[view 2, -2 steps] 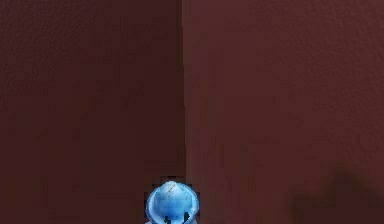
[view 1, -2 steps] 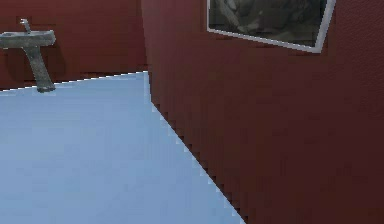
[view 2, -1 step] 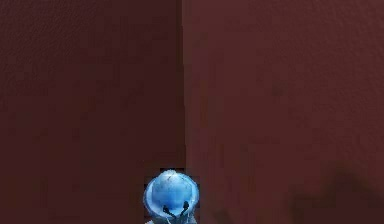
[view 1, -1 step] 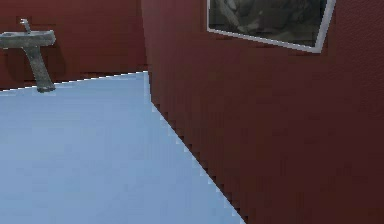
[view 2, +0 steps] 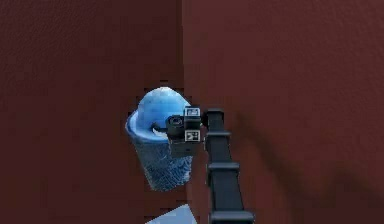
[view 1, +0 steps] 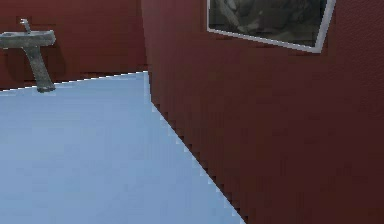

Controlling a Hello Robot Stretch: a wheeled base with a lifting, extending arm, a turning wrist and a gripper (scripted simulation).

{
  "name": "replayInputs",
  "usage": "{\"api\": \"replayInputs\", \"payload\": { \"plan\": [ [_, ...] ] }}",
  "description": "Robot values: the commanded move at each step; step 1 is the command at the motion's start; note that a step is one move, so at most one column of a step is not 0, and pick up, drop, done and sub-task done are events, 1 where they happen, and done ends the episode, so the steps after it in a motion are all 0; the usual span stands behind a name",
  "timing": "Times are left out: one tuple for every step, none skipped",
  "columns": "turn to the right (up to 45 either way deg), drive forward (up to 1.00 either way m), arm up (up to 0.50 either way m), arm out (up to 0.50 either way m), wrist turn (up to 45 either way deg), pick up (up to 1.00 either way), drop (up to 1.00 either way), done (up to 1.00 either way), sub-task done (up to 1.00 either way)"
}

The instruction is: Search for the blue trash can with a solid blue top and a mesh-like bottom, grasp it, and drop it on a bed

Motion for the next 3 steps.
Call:
{"api": "replayInputs", "payload": {
  "plan": [
    [0.0,0.00,0.12,0.00,0.0,0.00,0.00,0.00,0.00],
    [0.0,0.00,0.00,0.00,-45.0,0.00,0.00,0.00,0.00],
    [0.0,0.00,0.00,0.00,-45.0,0.00,0.00,0.00,0.00]
  ]
}}
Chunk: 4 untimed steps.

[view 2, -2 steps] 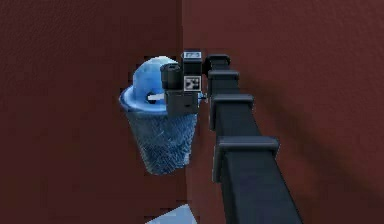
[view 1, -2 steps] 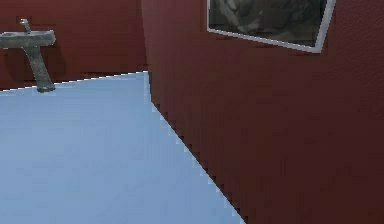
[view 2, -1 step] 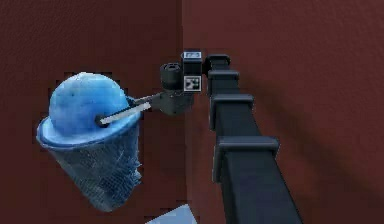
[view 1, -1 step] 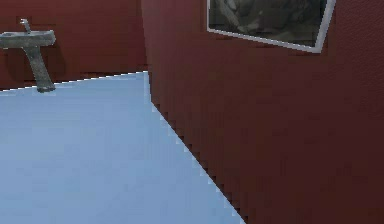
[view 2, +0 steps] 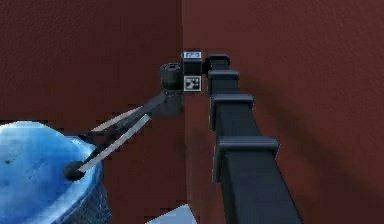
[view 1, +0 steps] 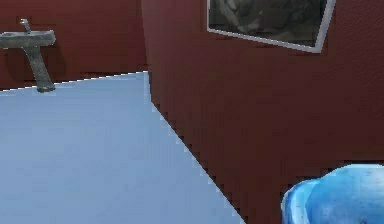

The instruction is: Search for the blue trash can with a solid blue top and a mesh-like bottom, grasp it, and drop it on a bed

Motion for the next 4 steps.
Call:
{"api": "replayInputs", "payload": {
  "plan": [
    [0.0,0.00,0.00,0.00,-27.0,0.00,0.00,0.00,0.00],
    [0.0,0.00,0.00,-0.24,0.0,0.00,0.00,0.00,0.00],
    [-30.0,0.00,0.00,0.00,0.0,0.00,0.00,0.00,0.00],
    [0.0,0.20,0.00,0.00,0.0,0.00,0.00,0.00,0.00]
  ]
}}
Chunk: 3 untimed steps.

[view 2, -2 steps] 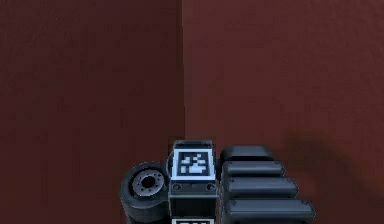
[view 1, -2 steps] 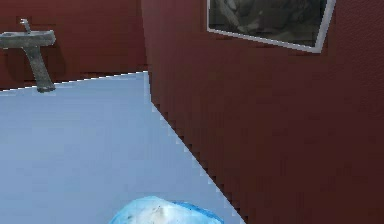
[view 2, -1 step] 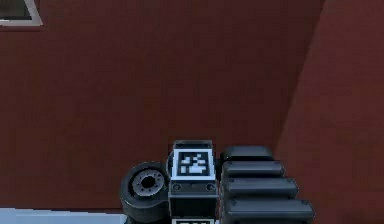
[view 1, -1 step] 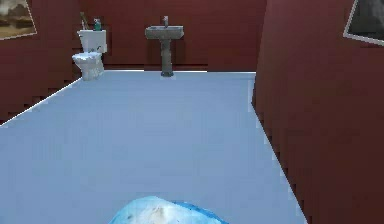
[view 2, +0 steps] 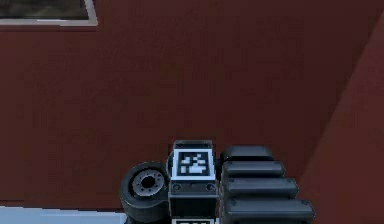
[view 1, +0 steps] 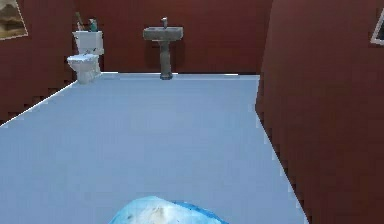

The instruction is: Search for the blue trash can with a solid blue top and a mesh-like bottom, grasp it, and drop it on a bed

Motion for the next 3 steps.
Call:
{"api": "replayInputs", "payload": {
  "plan": [
    [-45.0,0.00,0.00,0.00,0.0,0.00,0.00,0.00,0.00],
    [-45.0,0.00,0.00,0.00,0.0,0.00,0.00,0.00,0.00],
    [0.0,1.00,0.00,0.00,0.0,0.00,0.00,0.00,0.00]
  ]
}}
